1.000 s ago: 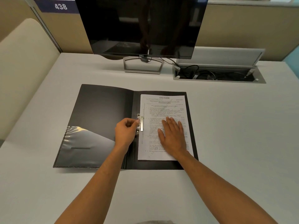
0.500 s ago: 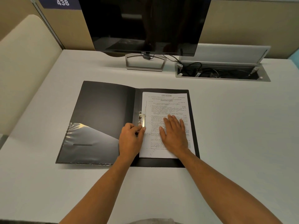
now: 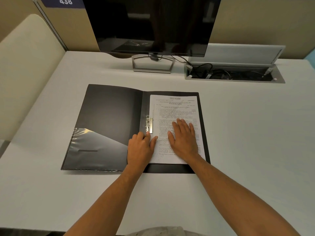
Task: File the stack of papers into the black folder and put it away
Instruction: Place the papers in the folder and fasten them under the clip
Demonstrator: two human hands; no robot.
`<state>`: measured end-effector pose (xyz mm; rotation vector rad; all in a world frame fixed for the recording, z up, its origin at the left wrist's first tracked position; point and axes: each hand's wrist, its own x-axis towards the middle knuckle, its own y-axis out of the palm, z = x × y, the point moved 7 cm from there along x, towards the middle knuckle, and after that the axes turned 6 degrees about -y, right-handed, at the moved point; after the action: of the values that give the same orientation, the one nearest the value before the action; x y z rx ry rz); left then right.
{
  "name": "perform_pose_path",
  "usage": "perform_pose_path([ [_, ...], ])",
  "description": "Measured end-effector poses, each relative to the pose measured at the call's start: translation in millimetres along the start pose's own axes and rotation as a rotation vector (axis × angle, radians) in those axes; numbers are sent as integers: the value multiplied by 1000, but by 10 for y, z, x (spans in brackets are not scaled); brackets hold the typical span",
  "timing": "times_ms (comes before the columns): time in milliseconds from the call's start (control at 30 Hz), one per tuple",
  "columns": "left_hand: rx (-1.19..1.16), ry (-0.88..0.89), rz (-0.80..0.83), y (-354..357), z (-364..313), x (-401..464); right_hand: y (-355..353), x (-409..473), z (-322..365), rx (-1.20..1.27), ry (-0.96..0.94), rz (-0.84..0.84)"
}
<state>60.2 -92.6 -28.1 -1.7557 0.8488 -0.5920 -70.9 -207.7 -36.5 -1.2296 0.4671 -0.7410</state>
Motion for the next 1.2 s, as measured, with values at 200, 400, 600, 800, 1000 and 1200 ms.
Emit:
perform_pose_path([
  [200,92,0,59,22,-37,-18,-12,-11,2,-1,-5,0],
  [400,88,6,70,-31,-45,-23,-9,-6,2,-3,-6,0],
  [600,99,14,94,-48,-48,-7,3,-4,2,-12,-14,-14],
  [800,42,2,78,-44,-42,-18,5,0,0,-17,-12,-18],
  [1000,-92,-23,24,-11,-15,-64,11,-4,-8,9,-13,-16],
  [1200,-279,-142,-23,-18,-44,-102,-120,-94,-98,124,38,-102],
])
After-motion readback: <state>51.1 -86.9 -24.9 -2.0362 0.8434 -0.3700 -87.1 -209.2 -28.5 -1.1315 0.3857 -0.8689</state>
